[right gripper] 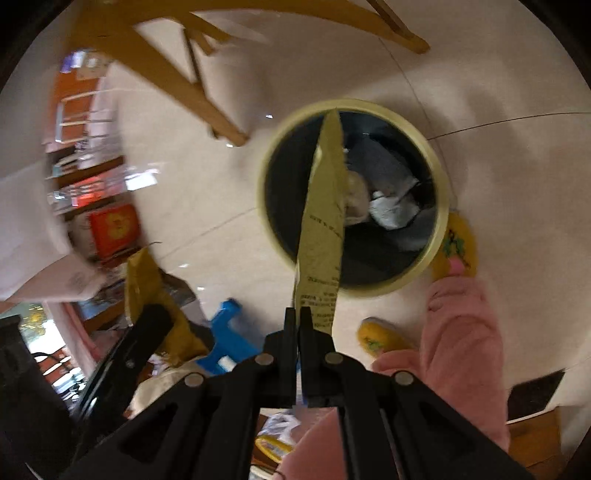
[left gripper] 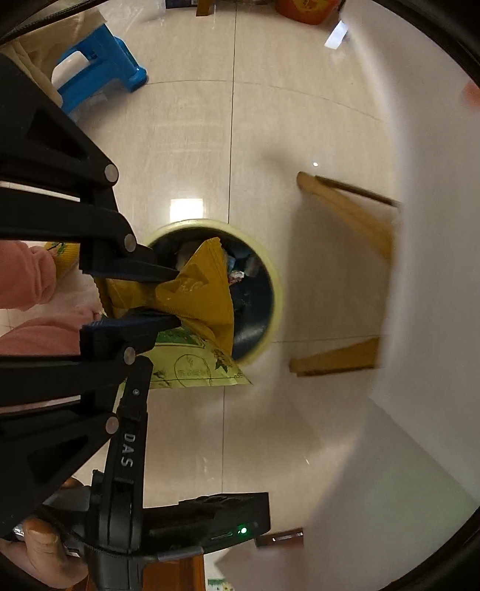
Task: Collect trash
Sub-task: 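Open both grippers to drop the packets into the bin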
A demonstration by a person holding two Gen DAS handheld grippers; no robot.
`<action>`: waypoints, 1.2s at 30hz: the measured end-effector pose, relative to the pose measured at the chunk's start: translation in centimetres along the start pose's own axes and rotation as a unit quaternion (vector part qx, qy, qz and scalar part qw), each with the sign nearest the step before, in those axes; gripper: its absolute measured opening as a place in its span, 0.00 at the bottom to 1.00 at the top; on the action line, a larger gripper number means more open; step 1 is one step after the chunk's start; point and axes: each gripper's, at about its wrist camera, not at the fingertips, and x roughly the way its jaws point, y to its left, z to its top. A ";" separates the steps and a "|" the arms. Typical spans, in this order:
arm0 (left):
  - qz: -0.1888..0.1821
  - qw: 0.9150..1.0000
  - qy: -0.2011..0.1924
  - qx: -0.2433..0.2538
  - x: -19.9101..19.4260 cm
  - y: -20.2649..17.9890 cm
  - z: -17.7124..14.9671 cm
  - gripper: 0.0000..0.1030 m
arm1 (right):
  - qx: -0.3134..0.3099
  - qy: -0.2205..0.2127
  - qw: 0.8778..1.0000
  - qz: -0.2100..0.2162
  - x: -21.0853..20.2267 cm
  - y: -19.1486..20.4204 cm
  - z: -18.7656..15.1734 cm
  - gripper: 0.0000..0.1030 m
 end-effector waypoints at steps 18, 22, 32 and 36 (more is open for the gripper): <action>0.035 0.999 0.002 -0.028 5.2 -0.3 1.7 0.42 | -0.089 -0.070 0.990 -0.084 1.2 -0.8 2.9 0.56; 0.038 0.998 -0.007 -0.042 4.1 0.6 1.9 0.42 | -0.115 -0.084 0.986 -0.092 0.5 0.4 2.5 0.56; 0.043 0.998 -0.023 -0.042 -0.7 1.2 1.6 0.42 | -0.141 -0.109 0.980 -0.091 -2.0 3.8 0.8 0.56; 0.041 0.998 -0.034 -0.042 -3.9 1.2 1.3 0.42 | -0.149 -0.117 0.978 -0.089 -3.9 5.5 -0.6 0.56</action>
